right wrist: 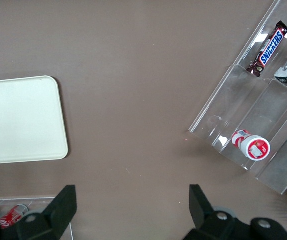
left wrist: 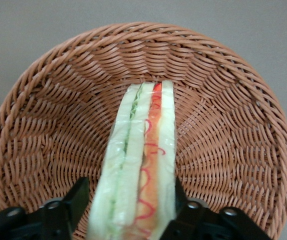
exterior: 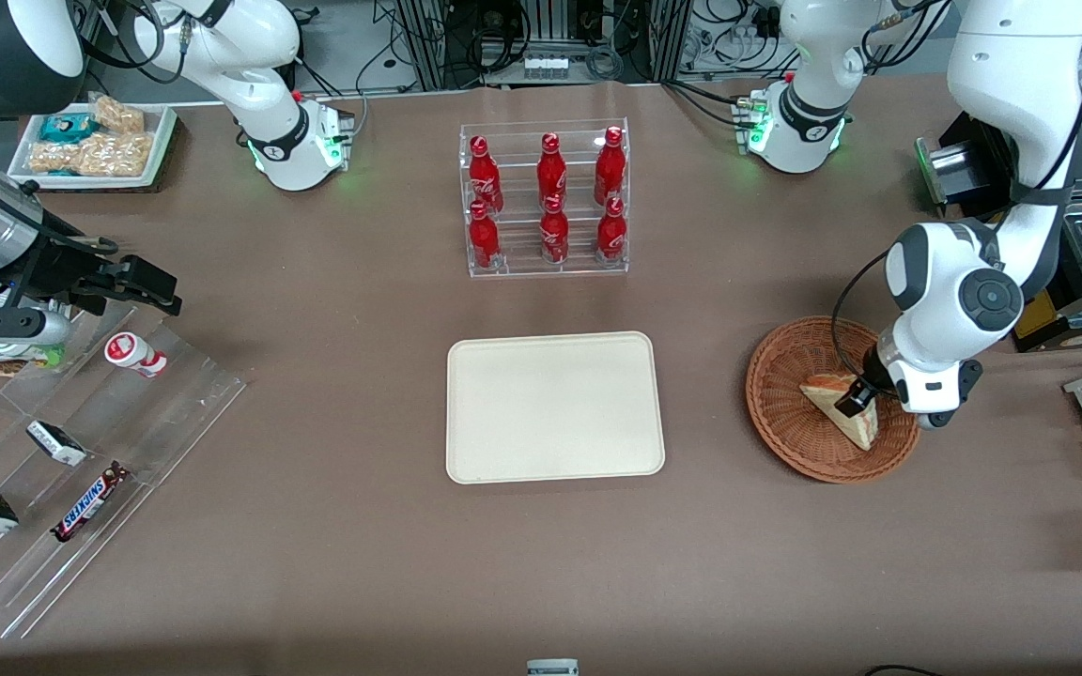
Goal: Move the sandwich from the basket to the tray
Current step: 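Lift the sandwich and carry it over the cream tray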
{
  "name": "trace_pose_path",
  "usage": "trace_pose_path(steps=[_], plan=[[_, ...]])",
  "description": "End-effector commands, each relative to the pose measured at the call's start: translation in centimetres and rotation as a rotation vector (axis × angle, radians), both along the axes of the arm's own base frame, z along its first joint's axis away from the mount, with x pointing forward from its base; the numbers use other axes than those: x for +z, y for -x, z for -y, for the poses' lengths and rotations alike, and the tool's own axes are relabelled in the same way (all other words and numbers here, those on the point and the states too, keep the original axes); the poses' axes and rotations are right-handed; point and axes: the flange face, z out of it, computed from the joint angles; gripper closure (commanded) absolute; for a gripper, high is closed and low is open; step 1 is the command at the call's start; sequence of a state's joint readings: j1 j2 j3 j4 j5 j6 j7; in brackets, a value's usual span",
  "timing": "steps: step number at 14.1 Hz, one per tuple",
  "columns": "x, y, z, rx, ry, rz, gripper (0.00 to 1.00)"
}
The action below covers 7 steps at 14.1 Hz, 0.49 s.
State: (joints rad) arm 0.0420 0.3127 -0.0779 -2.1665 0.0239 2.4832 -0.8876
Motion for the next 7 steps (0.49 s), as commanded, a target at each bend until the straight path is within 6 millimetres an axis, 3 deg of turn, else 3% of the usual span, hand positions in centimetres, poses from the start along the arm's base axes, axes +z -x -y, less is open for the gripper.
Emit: trace_pose_path(steps=[1, 4, 7], plan=[[1.1, -0.5, 0.6, 0.043, 0.010, 0.018, 0.95], [4.3, -2.6, 2.4, 0.031, 0.011, 0.007, 0.99], [9.2, -4.8, 7.6, -0.071, 0.004, -0.028, 0.99]])
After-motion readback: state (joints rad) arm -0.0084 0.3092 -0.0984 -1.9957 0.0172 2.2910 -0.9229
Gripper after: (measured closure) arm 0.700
